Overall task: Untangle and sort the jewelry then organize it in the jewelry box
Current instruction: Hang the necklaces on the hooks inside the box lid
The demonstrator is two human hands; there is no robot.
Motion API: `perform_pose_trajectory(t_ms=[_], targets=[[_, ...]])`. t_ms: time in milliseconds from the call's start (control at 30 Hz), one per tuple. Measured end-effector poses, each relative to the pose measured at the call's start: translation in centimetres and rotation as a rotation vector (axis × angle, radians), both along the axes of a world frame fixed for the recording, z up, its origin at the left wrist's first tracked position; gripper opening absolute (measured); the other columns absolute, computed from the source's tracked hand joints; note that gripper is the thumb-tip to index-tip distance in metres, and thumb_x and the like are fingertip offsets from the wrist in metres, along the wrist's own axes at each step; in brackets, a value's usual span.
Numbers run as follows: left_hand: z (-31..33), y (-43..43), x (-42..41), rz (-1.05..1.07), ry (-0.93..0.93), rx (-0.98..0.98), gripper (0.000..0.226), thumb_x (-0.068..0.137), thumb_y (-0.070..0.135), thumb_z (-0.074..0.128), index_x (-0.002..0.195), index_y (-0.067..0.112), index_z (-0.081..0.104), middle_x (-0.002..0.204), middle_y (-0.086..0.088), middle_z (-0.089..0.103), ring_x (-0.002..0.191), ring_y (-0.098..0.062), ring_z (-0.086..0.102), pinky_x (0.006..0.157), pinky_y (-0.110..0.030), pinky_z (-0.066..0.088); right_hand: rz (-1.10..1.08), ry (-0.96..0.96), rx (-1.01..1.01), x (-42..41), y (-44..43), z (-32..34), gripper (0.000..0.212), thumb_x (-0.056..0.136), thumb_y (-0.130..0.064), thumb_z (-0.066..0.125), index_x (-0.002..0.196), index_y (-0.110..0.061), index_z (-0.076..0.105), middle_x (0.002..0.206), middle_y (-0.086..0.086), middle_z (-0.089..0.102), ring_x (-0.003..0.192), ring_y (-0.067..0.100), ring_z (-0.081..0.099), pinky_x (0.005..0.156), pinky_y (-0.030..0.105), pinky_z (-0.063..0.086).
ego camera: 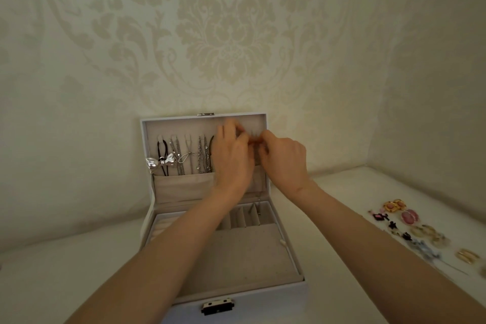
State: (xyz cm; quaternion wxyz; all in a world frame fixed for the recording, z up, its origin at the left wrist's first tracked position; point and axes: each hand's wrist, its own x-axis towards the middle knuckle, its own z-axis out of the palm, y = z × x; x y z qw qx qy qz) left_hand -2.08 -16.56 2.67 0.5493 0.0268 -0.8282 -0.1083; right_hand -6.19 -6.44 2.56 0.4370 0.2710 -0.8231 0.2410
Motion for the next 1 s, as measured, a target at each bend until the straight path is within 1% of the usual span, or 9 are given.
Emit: perform_pose_trajectory(t_ms=[100, 300, 433, 567, 733, 800, 867, 933, 1000], targets=[[-0.5, -0.4, 1.5, -0.056, 0.020, 0.069, 0.006, 0.083, 0.007, 0.064, 0.087, 0.009, 0.066, 0.096, -0.008, 0.057, 0.084, -0.023, 0.056, 0.059, -0.029, 0.042, -0.028, -0.012, -0.054, 1.2, 0.7, -2.1, 0.014, 0.079, -0.020, 0.071, 0.076, -0.011, 0.060, 0.041, 0.003, 0.053, 0.034, 0.026, 0.050, 0.042, 0.022, 0.024], [-0.9, -1.3, 3.5, -0.018, -0.272, 0.267, 0.014, 0.090, 0.013, 0.051, 0.097, 0.017, 0.062, 0.095, 0.001, 0.067, 0.088, -0.019, 0.061, 0.068, -0.030, 0.040, -0.154, -0.082, 0.161, 2.3, -0.3, -3.8, 0.047, 0.056, -0.039, 0.089, 0.069, -0.007, 0.058, 0.039, 0.006, 0.053, 0.032, 0.026, 0.053, 0.045, 0.020, 0.021], [-1.8, -1.5, 4.1, -0.030, -0.412, 0.187, 0.020, 0.090, 0.013, 0.051, 0.103, 0.020, 0.064, 0.104, 0.003, 0.066, 0.099, -0.018, 0.059, 0.075, -0.030, 0.044, -0.127, -0.138, 0.223, 2.6, -0.4, -3.0, 0.045, 0.076, -0.037, 0.076, 0.096, -0.001, 0.056, 0.067, 0.015, 0.069, 0.062, 0.035, 0.068, 0.052, 0.029, 0.029], [-2.5, -1.5, 4.4, -0.075, -0.460, 0.080, 0.025, 0.091, 0.014, 0.050, 0.113, 0.018, 0.061, 0.116, 0.002, 0.059, 0.109, -0.016, 0.053, 0.080, -0.028, 0.042, -0.162, -0.141, 0.184, 2.6, 0.1, -4.1, 0.056, 0.044, -0.039, 0.094, 0.069, -0.007, 0.056, 0.036, 0.004, 0.051, 0.026, 0.024, 0.050, 0.035, 0.018, 0.024], [-2.7, -1.1, 4.5, -0.048, -0.576, -0.011, 0.028, 0.092, 0.018, 0.050, 0.118, 0.015, 0.059, 0.120, -0.005, 0.051, 0.112, -0.021, 0.050, 0.082, -0.031, 0.044, -0.138, -0.037, 0.258, 4.2, -0.3, -3.3, 0.056, 0.021, -0.024, 0.096, 0.039, -0.024, 0.043, 0.033, -0.001, 0.045, 0.024, 0.017, 0.045, 0.041, 0.011, 0.016], [-2.8, -1.1, 4.7, -0.064, -0.605, -0.050, 0.031, 0.091, 0.015, 0.050, 0.120, 0.013, 0.059, 0.120, -0.007, 0.050, 0.113, -0.023, 0.048, 0.084, -0.031, 0.042, -0.176, -0.144, 0.343, 4.0, -0.5, -3.4, 0.032, 0.046, -0.027, 0.091, 0.053, -0.017, 0.061, 0.053, 0.004, 0.062, 0.047, 0.018, 0.062, 0.041, 0.017, 0.030], [-2.8, -1.4, 4.9, -0.103, -0.626, -0.069, 0.035, 0.090, 0.010, 0.048, 0.123, 0.012, 0.058, 0.121, -0.007, 0.049, 0.114, -0.024, 0.046, 0.086, -0.031, 0.042, -0.134, -0.330, 0.356, 3.1, 0.2, -3.5, 0.014, 0.080, -0.024, 0.067, 0.087, -0.012, 0.068, 0.090, 0.010, 0.070, 0.086, 0.026, 0.066, 0.060, 0.026, 0.036], [-2.8, -1.9, 4.9, -0.144, -0.643, -0.056, 0.039, 0.090, 0.005, 0.046, 0.126, 0.013, 0.057, 0.123, -0.007, 0.048, 0.117, -0.022, 0.044, 0.087, -0.028, 0.039, -0.043, -0.506, 0.272, 3.3, 1.0, -3.6, 0.019, 0.086, -0.025, 0.057, 0.095, -0.014, 0.069, 0.097, 0.009, 0.070, 0.094, 0.028, 0.063, 0.066, 0.028, 0.036], [-2.7, -2.4, 4.9, -0.188, -0.666, -0.030, 0.041, 0.089, 0.000, 0.045, 0.127, 0.013, 0.057, 0.124, -0.007, 0.050, 0.118, -0.021, 0.044, 0.089, -0.026, 0.036, 0.026, -0.568, 0.121, 3.8, 1.1, -3.3, 0.015, 0.083, -0.023, 0.059, 0.088, -0.015, 0.071, 0.091, 0.006, 0.071, 0.090, 0.026, 0.064, 0.067, 0.028, 0.042]])
